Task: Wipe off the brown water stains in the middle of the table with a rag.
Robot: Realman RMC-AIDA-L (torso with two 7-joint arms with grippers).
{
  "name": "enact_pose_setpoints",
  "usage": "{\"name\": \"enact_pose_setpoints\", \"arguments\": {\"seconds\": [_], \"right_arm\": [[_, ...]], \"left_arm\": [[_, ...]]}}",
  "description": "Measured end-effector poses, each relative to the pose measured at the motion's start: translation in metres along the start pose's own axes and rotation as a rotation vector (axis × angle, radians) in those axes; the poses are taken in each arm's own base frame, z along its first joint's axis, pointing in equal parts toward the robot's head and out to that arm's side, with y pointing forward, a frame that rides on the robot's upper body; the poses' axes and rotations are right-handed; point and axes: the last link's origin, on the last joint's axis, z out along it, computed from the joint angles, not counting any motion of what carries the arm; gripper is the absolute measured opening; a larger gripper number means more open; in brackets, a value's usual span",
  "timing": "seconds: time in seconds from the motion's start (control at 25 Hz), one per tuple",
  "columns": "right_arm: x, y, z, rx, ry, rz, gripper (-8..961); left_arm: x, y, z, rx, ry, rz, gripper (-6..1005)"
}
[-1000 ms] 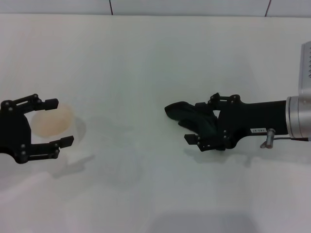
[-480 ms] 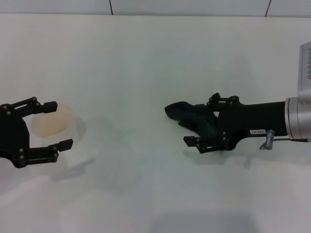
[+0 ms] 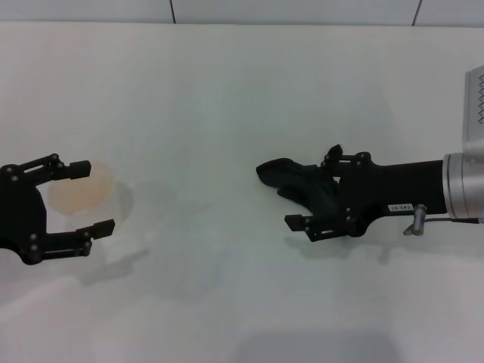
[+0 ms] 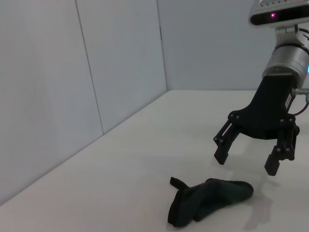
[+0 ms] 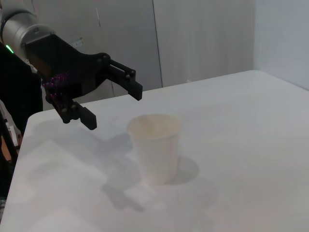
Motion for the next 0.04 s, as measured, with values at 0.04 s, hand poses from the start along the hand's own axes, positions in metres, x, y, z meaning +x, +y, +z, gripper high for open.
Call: {"name": "enact_pose_setpoints", "arguments": {"seconds": [0.04], "right_arm": [[-0.0002,-0.0001,0.0,0.0,0.0,-0.001,842]], "left_arm": [[0.0001,0.0,0.0001,0.0,0.0,0.0,862]]}}
